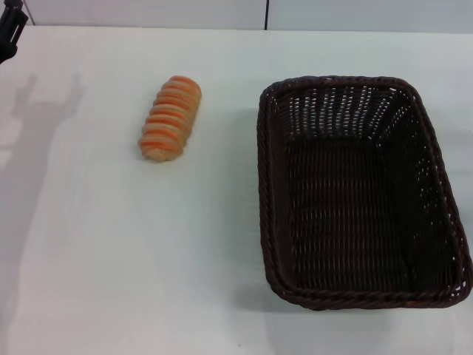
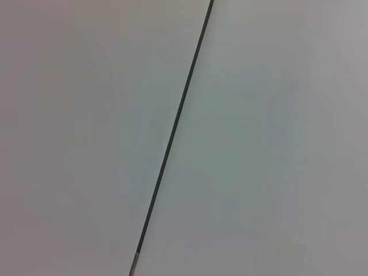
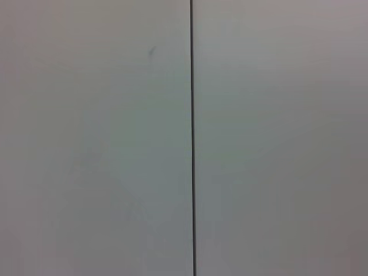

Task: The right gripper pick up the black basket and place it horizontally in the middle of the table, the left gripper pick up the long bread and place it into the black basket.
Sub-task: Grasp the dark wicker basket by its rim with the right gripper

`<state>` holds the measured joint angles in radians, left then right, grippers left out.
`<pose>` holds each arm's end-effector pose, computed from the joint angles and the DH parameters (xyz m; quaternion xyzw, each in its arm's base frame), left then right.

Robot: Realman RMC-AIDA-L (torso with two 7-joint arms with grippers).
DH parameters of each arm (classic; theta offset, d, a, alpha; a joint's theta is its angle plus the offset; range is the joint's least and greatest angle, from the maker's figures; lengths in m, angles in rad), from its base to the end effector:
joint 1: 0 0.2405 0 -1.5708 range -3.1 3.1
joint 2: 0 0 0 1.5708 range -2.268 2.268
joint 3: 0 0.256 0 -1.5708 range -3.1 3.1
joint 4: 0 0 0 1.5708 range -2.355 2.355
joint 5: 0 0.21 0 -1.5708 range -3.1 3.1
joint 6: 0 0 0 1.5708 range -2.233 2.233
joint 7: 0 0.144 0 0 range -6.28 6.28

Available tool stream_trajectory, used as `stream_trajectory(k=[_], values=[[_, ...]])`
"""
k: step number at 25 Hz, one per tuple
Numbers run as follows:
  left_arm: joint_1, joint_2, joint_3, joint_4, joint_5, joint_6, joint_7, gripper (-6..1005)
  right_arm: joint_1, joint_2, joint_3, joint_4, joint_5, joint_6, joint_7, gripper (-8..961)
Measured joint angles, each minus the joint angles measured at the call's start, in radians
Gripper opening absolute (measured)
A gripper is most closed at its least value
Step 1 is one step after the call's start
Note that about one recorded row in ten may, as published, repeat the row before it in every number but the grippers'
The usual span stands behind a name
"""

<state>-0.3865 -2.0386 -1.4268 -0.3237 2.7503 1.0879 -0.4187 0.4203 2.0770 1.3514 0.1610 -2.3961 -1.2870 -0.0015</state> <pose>-0.3286 0.3548 0.0410 -0.6028 -0.2952 -0.4102 0.6174 0.3515 0.3295 0.0578 -0.5399 0.2017 0.2963 0.7616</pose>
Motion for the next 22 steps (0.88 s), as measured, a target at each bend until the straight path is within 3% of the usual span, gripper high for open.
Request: stream_trajectory(k=[22], values=[[0.0,-0.003,0.005,-0.005,0.032,0.002,-0.012,860,-0.003,0.0,0.0,0.0,0.0,0.0,0.0,751]])
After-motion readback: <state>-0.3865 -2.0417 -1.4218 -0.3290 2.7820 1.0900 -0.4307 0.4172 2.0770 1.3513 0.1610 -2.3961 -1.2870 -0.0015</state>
